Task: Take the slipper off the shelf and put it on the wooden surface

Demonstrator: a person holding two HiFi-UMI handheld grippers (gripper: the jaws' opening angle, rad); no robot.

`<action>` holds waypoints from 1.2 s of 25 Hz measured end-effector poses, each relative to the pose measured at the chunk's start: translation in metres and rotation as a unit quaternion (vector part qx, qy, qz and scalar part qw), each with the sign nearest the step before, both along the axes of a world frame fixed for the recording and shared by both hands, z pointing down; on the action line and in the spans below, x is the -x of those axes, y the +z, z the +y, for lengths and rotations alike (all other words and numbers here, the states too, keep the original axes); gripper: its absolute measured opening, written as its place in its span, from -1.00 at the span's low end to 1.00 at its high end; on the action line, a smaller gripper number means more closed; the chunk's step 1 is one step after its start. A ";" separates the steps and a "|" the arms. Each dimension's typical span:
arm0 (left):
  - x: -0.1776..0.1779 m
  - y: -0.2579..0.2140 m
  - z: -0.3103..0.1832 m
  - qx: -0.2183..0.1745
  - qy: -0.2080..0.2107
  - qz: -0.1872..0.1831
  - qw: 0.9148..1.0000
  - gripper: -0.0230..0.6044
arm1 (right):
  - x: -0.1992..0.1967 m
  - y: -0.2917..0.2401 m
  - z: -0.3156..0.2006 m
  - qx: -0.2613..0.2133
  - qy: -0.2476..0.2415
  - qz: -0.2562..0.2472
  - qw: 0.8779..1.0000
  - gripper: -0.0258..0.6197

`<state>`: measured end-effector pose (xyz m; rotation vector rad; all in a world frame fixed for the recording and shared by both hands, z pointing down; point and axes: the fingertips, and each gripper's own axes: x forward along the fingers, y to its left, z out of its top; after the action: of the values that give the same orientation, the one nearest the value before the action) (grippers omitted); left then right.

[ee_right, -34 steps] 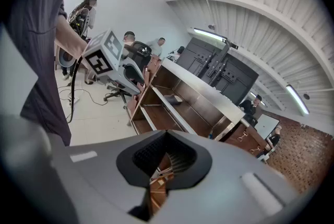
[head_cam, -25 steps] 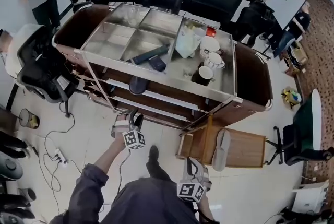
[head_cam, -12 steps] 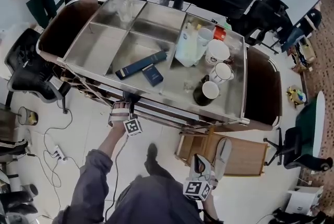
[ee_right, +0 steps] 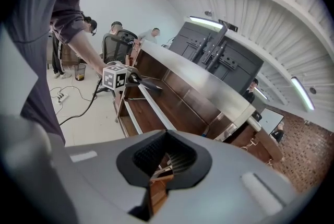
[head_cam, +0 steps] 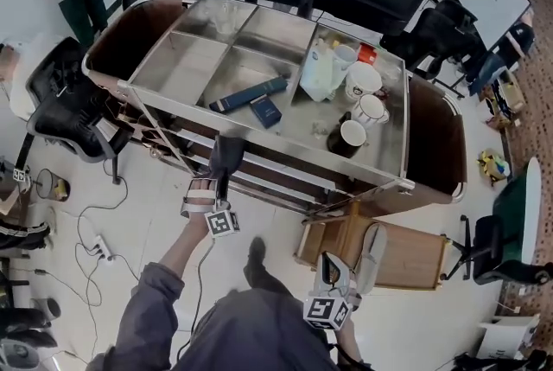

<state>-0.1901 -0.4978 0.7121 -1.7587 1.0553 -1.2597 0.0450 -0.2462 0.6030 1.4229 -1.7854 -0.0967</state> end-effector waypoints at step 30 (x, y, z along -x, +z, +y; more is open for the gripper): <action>-0.278 -0.062 0.451 0.031 0.144 0.075 0.986 -0.63 | -0.155 -0.011 0.366 -0.025 0.060 -0.027 0.997 -0.92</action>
<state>0.0880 -0.0463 0.6499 -1.9961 0.8135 -1.0030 0.2005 0.1197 0.5916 1.5803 -1.7475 -0.0405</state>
